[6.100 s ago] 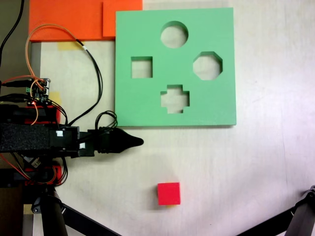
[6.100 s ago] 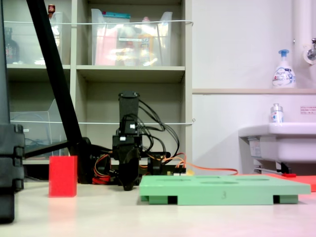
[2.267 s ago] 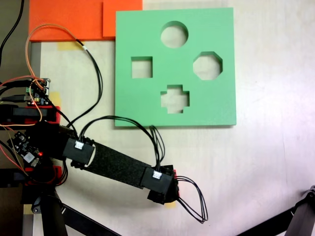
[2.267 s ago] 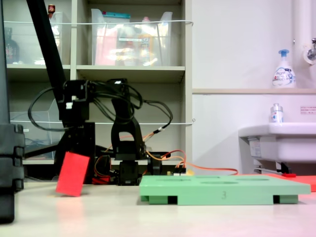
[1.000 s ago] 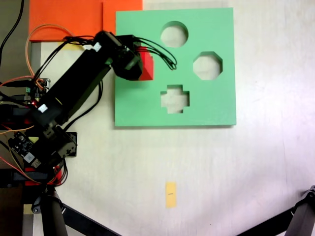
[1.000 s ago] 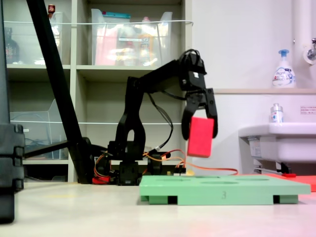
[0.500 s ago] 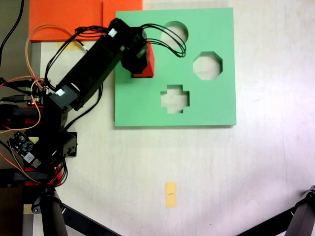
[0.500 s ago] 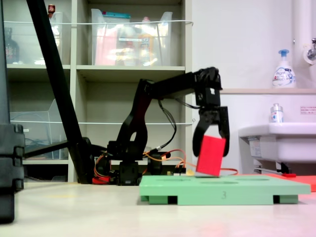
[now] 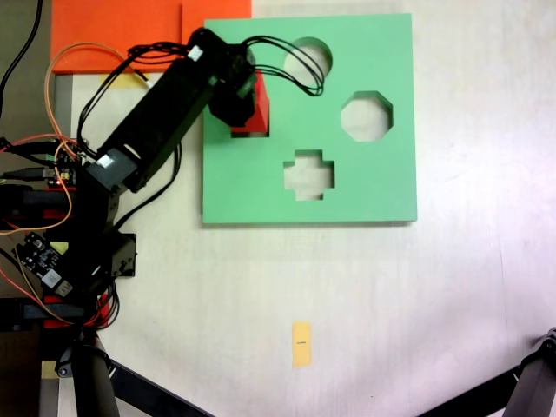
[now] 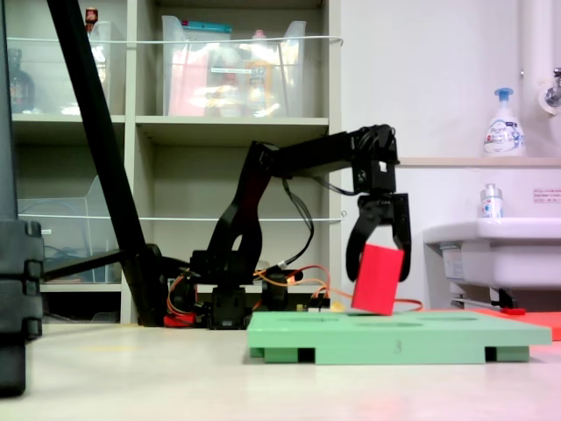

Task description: Put the square block into the corresponding hole

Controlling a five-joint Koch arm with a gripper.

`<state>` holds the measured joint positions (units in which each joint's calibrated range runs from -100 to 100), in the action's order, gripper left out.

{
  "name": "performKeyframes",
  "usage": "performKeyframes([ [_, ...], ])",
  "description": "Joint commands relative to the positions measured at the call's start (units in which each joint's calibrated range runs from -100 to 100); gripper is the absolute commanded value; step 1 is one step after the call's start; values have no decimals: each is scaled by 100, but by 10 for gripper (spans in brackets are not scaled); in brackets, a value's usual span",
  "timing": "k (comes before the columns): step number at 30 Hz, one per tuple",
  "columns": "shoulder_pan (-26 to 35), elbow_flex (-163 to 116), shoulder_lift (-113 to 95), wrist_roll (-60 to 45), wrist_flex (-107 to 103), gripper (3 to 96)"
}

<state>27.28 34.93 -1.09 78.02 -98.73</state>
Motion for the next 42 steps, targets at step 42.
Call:
performKeyframes([
  [42, -93, -193, -268, -181, -127, 197],
])
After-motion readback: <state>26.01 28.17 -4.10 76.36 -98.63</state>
